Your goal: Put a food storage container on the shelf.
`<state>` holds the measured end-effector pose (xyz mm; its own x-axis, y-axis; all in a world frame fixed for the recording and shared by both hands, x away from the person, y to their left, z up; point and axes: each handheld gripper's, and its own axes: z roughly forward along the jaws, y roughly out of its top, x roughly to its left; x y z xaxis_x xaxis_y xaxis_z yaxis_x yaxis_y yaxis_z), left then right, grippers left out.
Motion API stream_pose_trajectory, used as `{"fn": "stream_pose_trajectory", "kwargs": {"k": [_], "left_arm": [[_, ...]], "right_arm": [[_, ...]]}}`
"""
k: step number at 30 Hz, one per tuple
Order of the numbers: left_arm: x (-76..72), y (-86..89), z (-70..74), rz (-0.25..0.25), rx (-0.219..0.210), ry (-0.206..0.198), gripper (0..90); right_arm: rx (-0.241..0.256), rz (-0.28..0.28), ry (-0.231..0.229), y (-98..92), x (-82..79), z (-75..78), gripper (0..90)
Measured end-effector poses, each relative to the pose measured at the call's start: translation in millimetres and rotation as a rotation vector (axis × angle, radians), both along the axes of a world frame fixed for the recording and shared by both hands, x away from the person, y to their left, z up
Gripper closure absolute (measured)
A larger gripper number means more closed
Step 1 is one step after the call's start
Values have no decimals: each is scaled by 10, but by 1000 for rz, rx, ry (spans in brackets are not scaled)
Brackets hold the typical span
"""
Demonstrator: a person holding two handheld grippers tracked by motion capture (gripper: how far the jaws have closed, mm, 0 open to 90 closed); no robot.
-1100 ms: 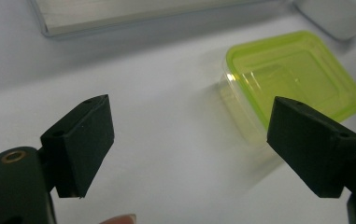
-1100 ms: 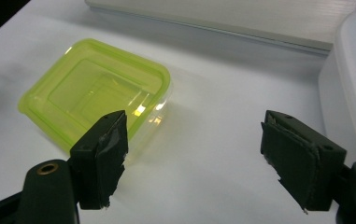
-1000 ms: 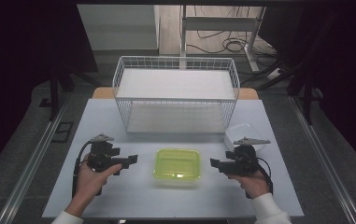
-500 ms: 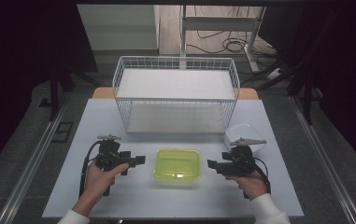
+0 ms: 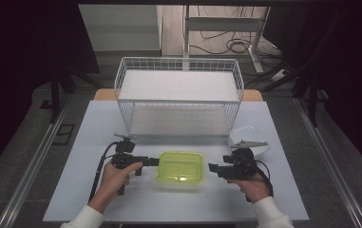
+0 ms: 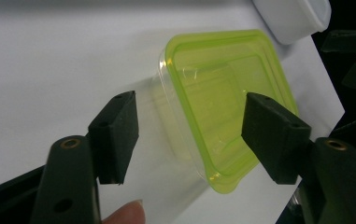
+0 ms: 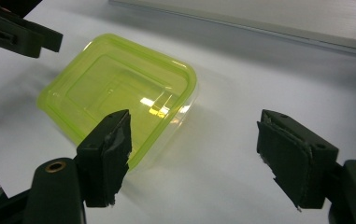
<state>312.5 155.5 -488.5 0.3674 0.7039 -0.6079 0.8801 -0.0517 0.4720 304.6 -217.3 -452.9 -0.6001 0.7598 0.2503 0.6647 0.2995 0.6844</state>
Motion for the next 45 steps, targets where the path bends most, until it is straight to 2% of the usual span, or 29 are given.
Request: {"fn": "stream_pose_trajectory", "kwargs": {"k": [6, 11, 16, 18, 22, 30, 36, 41, 45], "left_arm": [[49, -8, -62, -18, -40, 25, 436], [74, -56, -118, -36, -34, 39, 457], [121, -62, -186, -33, -63, 70, 489], [134, -62, -209, -38, -65, 80, 503], [146, -55, -240, -36, -98, 97, 532], [153, -70, -286, -49, -100, 112, 560], [148, -72, -296, -55, -104, 115, 569], [147, -59, -295, -54, -116, 113, 588], [135, -59, -300, -59, -142, 120, 616]], "right_arm": [[-2, -9, 5, -9, 19, -19, 266], [-8, -9, 11, 31, 15, -51, 276], [1, -11, 27, 58, 32, -83, 296], [22, -14, 43, 62, 45, -100, 308], [56, -24, 71, 90, 69, -134, 334], [106, -54, 161, 180, 153, -293, 371], [128, -78, 199, 238, 212, -395, 434], [179, -78, 261, 257, 237, -458, 484], [212, -69, 296, 258, 247, -490, 547]]}}
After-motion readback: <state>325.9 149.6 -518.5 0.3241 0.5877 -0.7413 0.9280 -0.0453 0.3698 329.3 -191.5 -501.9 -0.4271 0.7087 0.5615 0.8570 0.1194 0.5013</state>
